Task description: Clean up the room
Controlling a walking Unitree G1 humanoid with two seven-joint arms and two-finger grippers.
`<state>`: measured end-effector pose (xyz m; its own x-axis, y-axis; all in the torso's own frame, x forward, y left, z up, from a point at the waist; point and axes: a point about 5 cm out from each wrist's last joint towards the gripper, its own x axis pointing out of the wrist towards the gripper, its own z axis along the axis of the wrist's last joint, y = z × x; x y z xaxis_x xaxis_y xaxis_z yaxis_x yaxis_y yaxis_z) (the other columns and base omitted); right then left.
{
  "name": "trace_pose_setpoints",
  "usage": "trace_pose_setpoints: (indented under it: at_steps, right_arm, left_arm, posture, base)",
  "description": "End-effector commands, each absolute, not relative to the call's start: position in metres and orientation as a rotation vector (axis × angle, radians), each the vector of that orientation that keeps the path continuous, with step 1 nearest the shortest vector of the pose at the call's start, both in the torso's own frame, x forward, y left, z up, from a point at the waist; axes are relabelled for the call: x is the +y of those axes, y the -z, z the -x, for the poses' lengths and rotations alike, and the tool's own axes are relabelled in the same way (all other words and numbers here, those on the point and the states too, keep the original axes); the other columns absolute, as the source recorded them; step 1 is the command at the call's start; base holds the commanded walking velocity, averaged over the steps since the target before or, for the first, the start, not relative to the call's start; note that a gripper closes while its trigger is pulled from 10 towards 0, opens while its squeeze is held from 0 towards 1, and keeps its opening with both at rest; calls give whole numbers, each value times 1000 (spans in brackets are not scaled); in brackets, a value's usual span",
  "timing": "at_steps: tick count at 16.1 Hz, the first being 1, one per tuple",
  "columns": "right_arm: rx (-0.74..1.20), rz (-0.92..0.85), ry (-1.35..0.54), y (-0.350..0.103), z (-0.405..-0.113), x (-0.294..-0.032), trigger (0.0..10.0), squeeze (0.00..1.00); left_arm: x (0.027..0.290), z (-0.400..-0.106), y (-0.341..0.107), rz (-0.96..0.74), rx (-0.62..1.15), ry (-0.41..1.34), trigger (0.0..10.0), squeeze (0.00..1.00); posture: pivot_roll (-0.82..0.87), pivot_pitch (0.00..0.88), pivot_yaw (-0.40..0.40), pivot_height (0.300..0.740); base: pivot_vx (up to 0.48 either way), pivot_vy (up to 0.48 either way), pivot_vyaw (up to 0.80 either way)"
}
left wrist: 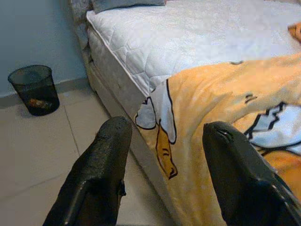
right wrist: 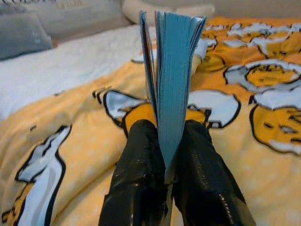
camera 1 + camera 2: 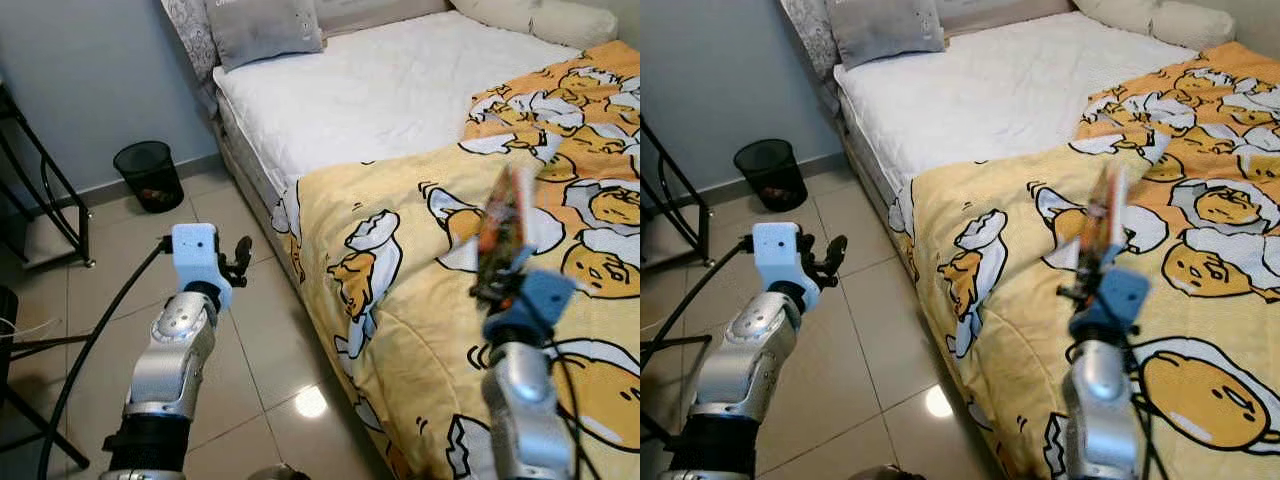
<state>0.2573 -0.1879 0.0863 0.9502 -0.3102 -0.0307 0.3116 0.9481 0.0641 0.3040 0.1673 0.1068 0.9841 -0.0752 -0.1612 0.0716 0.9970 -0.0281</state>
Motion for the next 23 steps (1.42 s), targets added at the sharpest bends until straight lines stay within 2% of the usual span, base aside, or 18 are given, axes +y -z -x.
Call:
trace_pose_setpoints:
  at_steps: [1,2,6,23]
  right_arm:
    - [-20,-32,304,-93,-260,-181,10000,0]
    - [-35,35,297,-94,-262,-177,10000,0]
    - [-51,42,294,-96,-264,-176,10000,0]
    - [6,-60,325,-88,-265,-173,10000,0]
  left_arm:
    - [164,-307,-108,-20,161,108,10000,0]
    - [161,-307,-109,-50,156,136,10000,0]
    - [161,-308,-109,-63,153,137,10000,0]
    - [161,-308,-105,-39,167,151,10000,0]
  posture:
    - [-49,0,79,740]
    - [-49,0,81,740]
    - [-54,0,90,740]
    - [-54,0,92,740]
  base:
    - [0,0,0]
    - [0,0,0]
    - [0,0,0]
    - [0,0,-800]
